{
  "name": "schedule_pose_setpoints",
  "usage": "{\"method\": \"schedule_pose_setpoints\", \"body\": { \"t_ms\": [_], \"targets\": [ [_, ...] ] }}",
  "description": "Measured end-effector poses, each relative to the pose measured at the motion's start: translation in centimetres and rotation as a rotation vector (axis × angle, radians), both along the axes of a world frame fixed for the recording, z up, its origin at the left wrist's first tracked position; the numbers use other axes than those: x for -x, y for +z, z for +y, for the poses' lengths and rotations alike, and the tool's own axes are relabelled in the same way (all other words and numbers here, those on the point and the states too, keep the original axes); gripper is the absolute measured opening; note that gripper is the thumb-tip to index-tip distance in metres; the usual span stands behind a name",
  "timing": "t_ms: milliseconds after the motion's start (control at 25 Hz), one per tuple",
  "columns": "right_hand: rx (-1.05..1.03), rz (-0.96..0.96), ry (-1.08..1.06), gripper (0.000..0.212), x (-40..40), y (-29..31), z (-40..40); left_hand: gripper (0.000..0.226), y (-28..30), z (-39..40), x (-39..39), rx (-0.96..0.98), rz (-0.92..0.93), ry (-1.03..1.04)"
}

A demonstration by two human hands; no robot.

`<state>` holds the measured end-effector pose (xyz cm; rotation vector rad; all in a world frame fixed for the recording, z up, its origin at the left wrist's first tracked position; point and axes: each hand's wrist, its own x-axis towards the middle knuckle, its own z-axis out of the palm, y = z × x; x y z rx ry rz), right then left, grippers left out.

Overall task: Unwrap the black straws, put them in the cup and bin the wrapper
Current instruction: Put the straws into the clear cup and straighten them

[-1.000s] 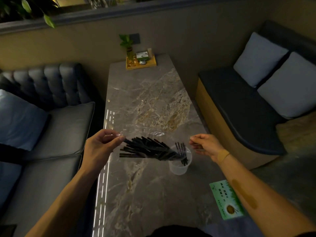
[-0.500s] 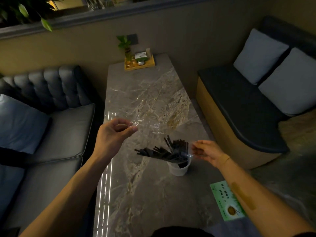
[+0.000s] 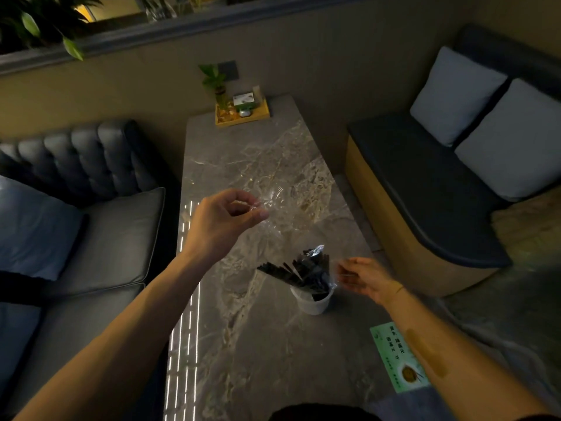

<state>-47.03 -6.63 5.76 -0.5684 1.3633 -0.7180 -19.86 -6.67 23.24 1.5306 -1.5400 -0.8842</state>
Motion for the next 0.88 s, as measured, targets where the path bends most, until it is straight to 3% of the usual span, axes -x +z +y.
{"method": "schedule_pose_setpoints", "body": {
  "t_ms": [880],
  "targets": [
    [0.082, -0.012, 0.053, 0.008, 1.5, 1.3, 0.5, 0.021, 5.0, -2.1, 3.0, 0.179, -0.166, -0.078]
  ]
}}
